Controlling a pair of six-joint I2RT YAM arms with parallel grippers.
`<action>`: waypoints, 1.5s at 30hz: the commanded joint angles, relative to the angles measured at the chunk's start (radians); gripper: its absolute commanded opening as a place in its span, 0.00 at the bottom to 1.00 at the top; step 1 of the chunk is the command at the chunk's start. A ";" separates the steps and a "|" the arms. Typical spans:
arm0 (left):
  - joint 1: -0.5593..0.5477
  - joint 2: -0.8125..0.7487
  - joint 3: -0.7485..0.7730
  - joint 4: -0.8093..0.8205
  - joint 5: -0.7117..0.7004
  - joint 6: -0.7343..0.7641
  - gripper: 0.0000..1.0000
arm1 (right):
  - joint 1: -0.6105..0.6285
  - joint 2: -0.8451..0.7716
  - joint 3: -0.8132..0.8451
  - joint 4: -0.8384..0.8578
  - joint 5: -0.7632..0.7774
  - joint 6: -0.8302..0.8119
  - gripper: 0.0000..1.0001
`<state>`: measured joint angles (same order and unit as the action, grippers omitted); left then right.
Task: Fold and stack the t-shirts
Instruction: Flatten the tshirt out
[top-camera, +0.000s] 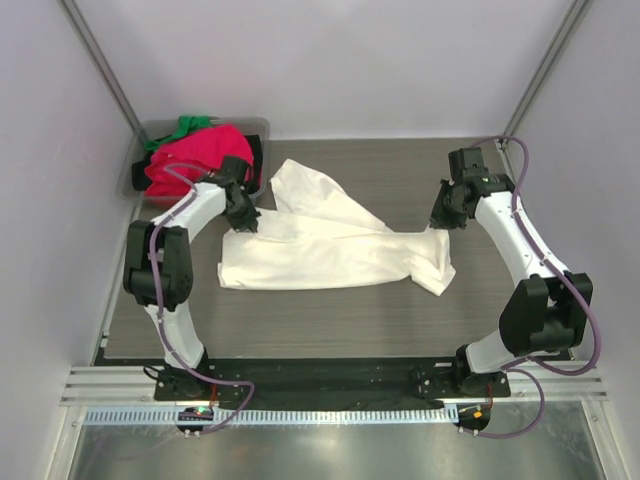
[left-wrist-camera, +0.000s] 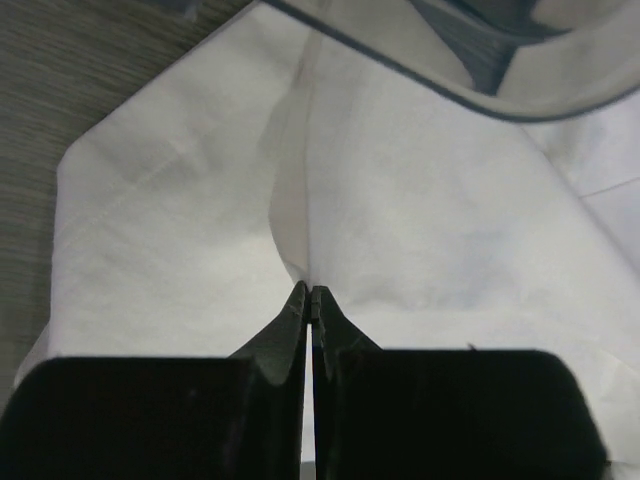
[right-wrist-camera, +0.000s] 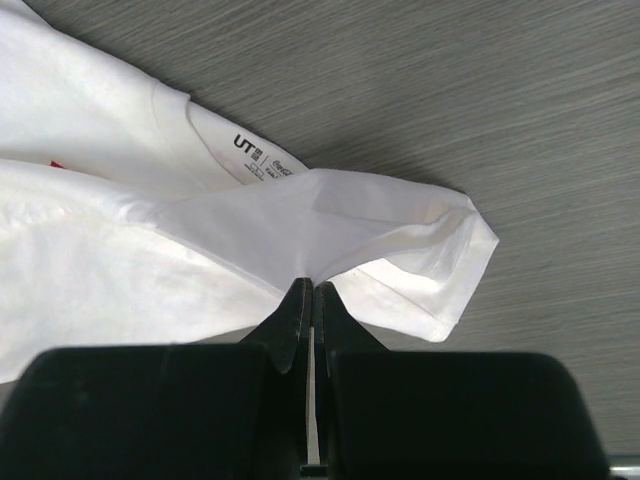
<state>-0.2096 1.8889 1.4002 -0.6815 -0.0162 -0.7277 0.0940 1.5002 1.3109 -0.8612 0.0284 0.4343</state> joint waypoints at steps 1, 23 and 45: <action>-0.005 -0.181 0.074 -0.090 0.012 -0.004 0.00 | -0.002 -0.081 0.089 -0.053 0.024 -0.011 0.01; -0.004 -1.054 0.545 -0.229 0.076 -0.041 0.00 | -0.002 -0.672 0.835 -0.219 0.091 0.020 0.01; 0.010 -0.869 0.539 -0.366 -0.233 -0.030 0.00 | 0.000 -0.448 0.685 0.052 0.321 -0.161 0.01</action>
<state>-0.2077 0.9047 2.0468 -0.9779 -0.0071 -0.7750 0.0937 0.8532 2.1571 -0.8749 0.1761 0.3229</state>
